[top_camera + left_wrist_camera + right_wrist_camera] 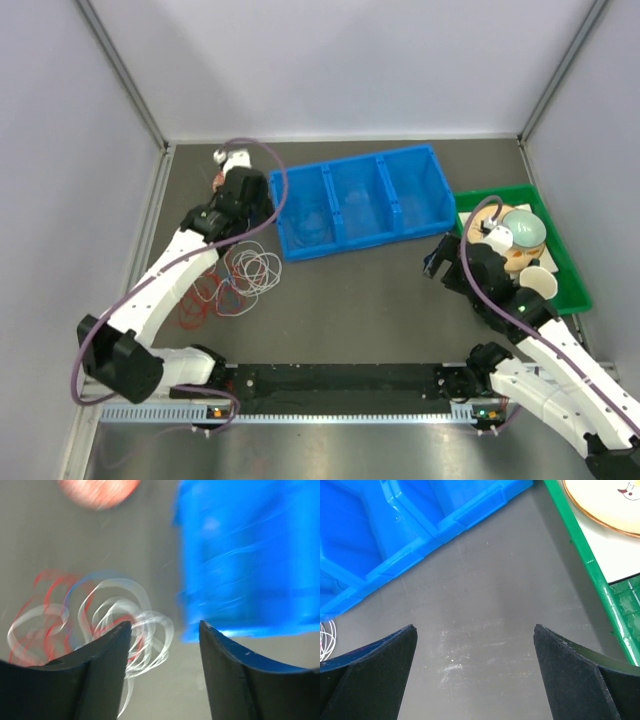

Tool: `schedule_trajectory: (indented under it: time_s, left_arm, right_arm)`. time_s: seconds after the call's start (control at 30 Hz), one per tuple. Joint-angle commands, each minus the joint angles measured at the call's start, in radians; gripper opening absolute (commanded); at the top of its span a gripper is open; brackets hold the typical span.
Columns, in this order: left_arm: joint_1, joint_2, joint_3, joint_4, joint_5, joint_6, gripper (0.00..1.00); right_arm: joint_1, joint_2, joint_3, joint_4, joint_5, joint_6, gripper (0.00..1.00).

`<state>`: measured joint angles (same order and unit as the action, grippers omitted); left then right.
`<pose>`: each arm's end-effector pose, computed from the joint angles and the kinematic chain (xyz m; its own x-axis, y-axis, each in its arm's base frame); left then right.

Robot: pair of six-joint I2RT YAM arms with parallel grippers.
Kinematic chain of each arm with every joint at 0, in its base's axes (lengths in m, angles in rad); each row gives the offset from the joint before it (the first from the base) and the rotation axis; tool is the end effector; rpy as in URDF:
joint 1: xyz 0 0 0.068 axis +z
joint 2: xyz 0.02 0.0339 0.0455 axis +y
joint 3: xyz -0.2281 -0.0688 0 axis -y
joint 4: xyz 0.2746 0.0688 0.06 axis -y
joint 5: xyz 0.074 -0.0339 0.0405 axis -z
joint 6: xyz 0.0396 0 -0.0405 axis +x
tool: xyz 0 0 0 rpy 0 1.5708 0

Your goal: Untangle the cables

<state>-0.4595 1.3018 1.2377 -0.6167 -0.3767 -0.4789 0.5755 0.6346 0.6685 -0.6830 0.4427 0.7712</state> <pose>0.2963 -0.1304 0.3059 -0.5726 -0.1947 -0.7963 -0.1213 0.9808 -0.1526 0.1738 0.0925 0.2516 -0.5069 0.4219 -0.7517 0.2061 0.9061 0.3696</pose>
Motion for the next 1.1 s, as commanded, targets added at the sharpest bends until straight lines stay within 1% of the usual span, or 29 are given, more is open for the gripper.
schedule_trajectory:
  time_s: [0.0, 0.03, 0.1, 0.2, 0.23, 0.27, 0.3, 0.33, 0.37, 0.43, 0.5, 0.6, 0.7, 0.73, 0.77, 0.83, 1.0, 1.07]
  left_arm:
    - [0.007, -0.033, -0.168, -0.166, -0.160, -0.134, 0.60]
    - [0.018, -0.041, -0.184, -0.201, -0.174, -0.180, 0.61]
    - [0.025, -0.041, -0.210, -0.218, -0.214, -0.205, 0.61]
    - [0.038, -0.007, -0.211, -0.291, -0.295, -0.263, 0.61]
    - [0.059, 0.022, -0.208, -0.311, -0.339, -0.300, 0.61]
    - [0.074, 0.040, -0.210, -0.321, -0.340, -0.306, 0.61]
    - [0.091, 0.057, -0.211, -0.308, -0.324, -0.306, 0.61]
    - [0.105, 0.079, -0.215, -0.283, -0.282, -0.270, 0.60]
    - [0.107, 0.085, -0.224, -0.255, -0.268, -0.264, 0.59]
    - [0.111, 0.100, -0.228, -0.166, -0.208, -0.250, 0.53]
    - [0.116, 0.137, -0.212, -0.112, -0.192, -0.271, 0.53]
    - [0.153, 0.200, -0.169, -0.065, -0.179, -0.378, 0.55]
    - [0.194, 0.246, -0.164, 0.009, -0.165, -0.434, 0.56]
    - [0.212, 0.258, -0.159, 0.055, -0.160, -0.435, 0.55]
    - [0.222, 0.275, -0.153, 0.066, -0.154, -0.452, 0.55]
    - [0.235, 0.310, -0.142, 0.135, -0.137, -0.440, 0.56]
    - [0.255, 0.405, -0.083, 0.170, -0.105, -0.446, 0.56]
    - [0.262, 0.421, -0.067, 0.198, -0.090, -0.443, 0.55]
  right_arm:
    - [0.006, -0.004, -0.021, 0.039, -0.004, -0.004, 0.99]
    - [0.006, -0.001, -0.024, 0.042, 0.001, -0.004, 0.99]
    - [0.006, 0.004, -0.030, 0.048, -0.004, -0.006, 0.99]
    - [0.006, 0.007, -0.033, 0.062, -0.019, -0.009, 0.99]
    - [0.004, 0.007, -0.033, 0.063, -0.024, -0.013, 0.99]
    - [0.004, 0.007, -0.033, 0.066, -0.024, -0.016, 0.99]
    - [0.006, 0.007, -0.033, 0.068, -0.024, -0.019, 0.99]
    - [0.004, 0.008, -0.035, 0.068, -0.022, -0.020, 0.99]
    - [0.006, 0.008, -0.038, 0.071, -0.022, -0.021, 0.99]
    - [0.004, 0.014, -0.040, 0.072, -0.025, -0.023, 0.99]
    - [0.004, 0.020, -0.034, 0.074, -0.025, -0.027, 0.99]
    - [0.006, 0.025, -0.027, 0.076, -0.032, -0.027, 0.99]
    - [0.006, 0.019, -0.024, 0.077, -0.039, -0.029, 0.99]
    - [0.004, 0.014, -0.024, 0.076, -0.041, -0.026, 0.99]
    - [0.006, 0.007, -0.026, 0.076, -0.044, -0.023, 0.99]
    - [0.006, -0.004, -0.029, 0.074, -0.048, -0.020, 0.99]
    - [0.004, -0.012, -0.035, 0.068, -0.050, -0.018, 0.99]
    - [0.006, -0.009, -0.032, 0.065, -0.053, -0.018, 0.99]
